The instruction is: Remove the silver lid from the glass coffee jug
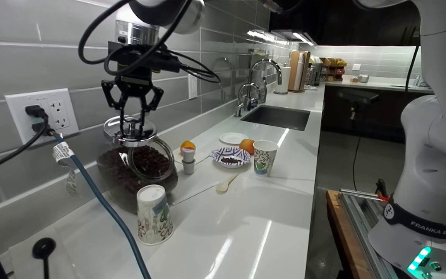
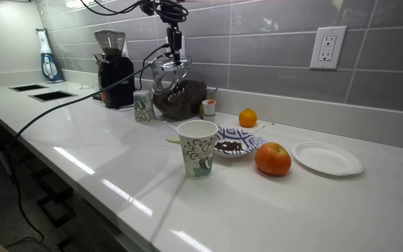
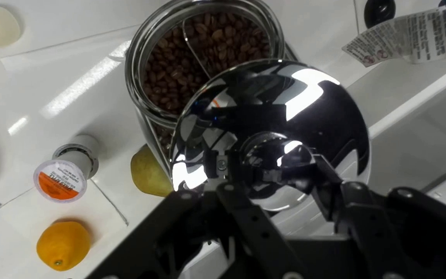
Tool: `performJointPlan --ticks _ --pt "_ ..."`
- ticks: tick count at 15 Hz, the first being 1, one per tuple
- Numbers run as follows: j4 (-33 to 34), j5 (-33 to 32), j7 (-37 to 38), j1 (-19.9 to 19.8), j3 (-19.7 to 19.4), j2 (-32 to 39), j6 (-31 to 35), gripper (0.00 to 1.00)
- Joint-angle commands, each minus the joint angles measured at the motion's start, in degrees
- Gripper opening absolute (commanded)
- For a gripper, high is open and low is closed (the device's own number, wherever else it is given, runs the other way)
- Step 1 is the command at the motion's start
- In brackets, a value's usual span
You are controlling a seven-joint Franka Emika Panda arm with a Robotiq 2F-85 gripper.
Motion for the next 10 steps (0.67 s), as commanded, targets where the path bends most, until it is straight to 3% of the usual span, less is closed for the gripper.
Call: performJointPlan --ticks 1,10 --pt "3.7 1.4 0.3 -0.1 -0.5 2.8 -1.1 0.21" --pt "3.8 0.3 0.4 0.4 -1.4 3.9 -0.4 0.21"
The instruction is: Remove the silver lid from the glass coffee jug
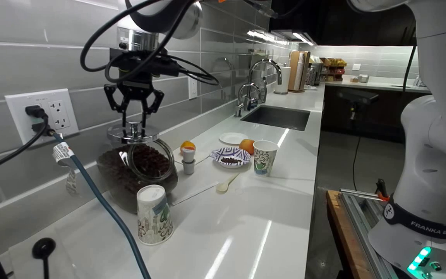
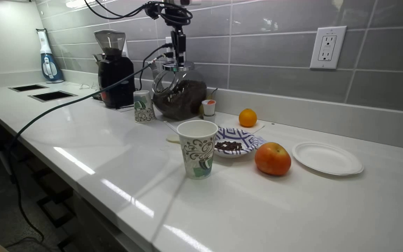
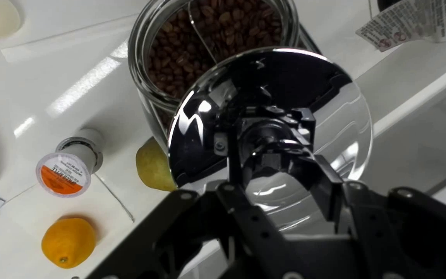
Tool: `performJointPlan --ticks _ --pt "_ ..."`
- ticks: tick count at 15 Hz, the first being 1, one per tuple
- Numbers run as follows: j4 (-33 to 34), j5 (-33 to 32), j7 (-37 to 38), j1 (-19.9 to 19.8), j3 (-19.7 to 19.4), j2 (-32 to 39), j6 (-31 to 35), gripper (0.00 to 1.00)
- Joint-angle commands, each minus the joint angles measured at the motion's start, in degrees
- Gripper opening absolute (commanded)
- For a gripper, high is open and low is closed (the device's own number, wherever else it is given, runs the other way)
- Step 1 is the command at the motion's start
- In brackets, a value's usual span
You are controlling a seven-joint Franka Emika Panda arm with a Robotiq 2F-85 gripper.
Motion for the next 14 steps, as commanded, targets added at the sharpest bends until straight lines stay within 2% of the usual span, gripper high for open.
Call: performJointPlan --ticks 1,8,9,10,14 --pt "2.5 0.0 0.4 0.5 -0.3 2.2 -0.3 0.21" --pt "2.2 -2.4 0.5 1.3 -0.6 2.4 0.1 0.21" --pt "2.2 -2.7 0.5 1.4 -0.6 2.5 0.1 0.47" --pt "2.2 -3.1 0.6 1.5 -0.7 2.5 0.2 0.59" --pt "2.3 -3.7 0.6 2.0 -0.7 3.1 0.3 0.65"
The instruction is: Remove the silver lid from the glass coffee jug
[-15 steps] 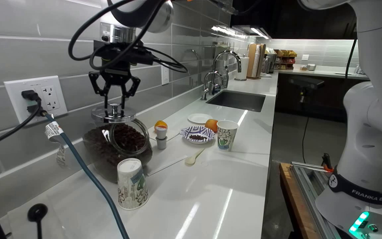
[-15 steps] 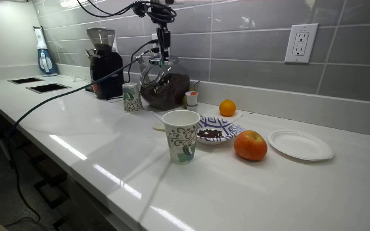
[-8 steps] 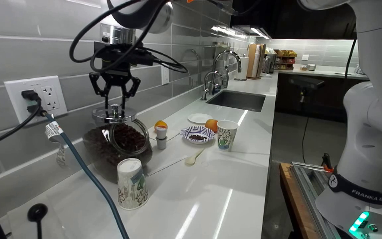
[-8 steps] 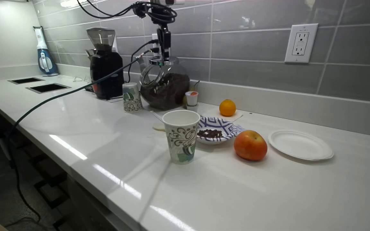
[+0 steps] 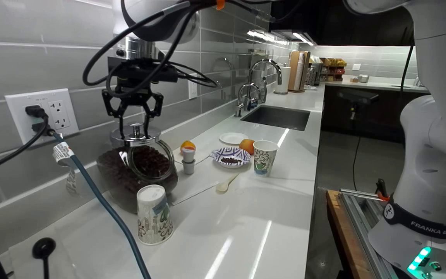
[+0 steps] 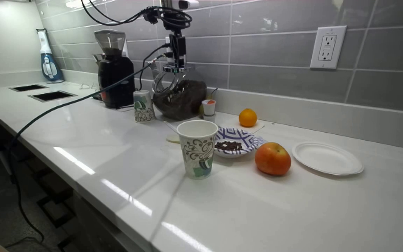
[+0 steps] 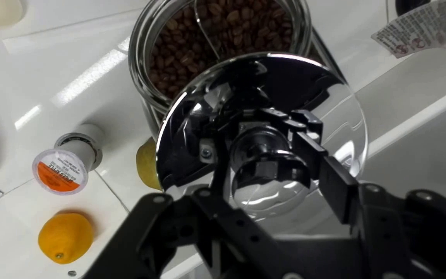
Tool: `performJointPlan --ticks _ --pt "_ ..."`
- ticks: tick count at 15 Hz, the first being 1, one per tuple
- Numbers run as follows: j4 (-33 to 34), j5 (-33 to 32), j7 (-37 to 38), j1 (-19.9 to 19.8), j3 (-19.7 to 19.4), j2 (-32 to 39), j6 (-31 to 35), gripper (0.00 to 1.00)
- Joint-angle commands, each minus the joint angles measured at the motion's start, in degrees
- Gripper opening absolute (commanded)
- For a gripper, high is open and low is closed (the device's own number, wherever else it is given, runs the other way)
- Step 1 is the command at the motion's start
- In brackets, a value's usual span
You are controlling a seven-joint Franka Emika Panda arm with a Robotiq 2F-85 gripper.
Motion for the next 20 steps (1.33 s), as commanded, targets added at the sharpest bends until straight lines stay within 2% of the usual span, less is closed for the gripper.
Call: performJointPlan --ticks 1,4,5,10,13,17,20 --pt "2.1 -1.6 0.7 1.1 -0.6 1.8 0.1 0.64" --pt "1.6 -2.2 0.6 1.6 -0.6 0.7 0.2 0.96" --pt "1.1 -2.3 0.3 1.8 -0.4 0.1 0.5 0.99" --pt "-0.7 -4.8 -0.1 3.5 -0.3 -2.4 2.2 1.0" --pt "-4.6 -9.2 -0.4 4.7 -0.6 -5.5 5.5 1.0" --pt "-14.0 -14.7 -0.5 4.8 -0.7 -10.7 14.8 1.0" --pt "-23.7 -17.8 -3.0 4.0 -0.4 -14.8 28.6 1.0"
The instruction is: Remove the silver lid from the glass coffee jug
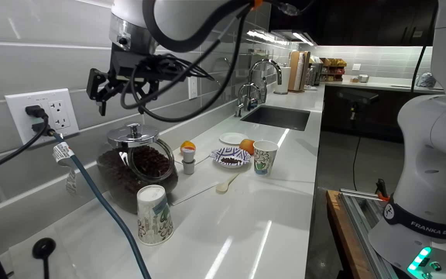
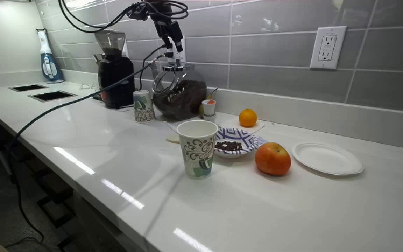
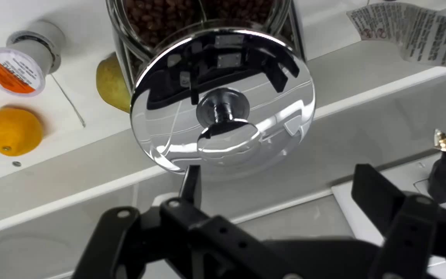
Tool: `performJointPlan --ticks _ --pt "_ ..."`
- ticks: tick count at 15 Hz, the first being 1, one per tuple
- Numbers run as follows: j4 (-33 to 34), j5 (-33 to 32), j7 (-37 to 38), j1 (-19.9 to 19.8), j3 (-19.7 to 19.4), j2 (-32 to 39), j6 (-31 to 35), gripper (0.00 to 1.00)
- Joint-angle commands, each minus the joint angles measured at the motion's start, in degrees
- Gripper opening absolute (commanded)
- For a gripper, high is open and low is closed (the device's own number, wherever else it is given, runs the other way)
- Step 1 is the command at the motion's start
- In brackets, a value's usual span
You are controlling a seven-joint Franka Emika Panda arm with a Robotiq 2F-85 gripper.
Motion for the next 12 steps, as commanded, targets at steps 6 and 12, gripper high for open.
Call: performJointPlan --ticks 6,12 --pt "-29.6 -16.1 5.1 -0.3 -5.3 -16.6 34.6 1.0" --pt "-41.6 -23.9 12.1 -2.0 -7.1 -32.4 33.8 1.0"
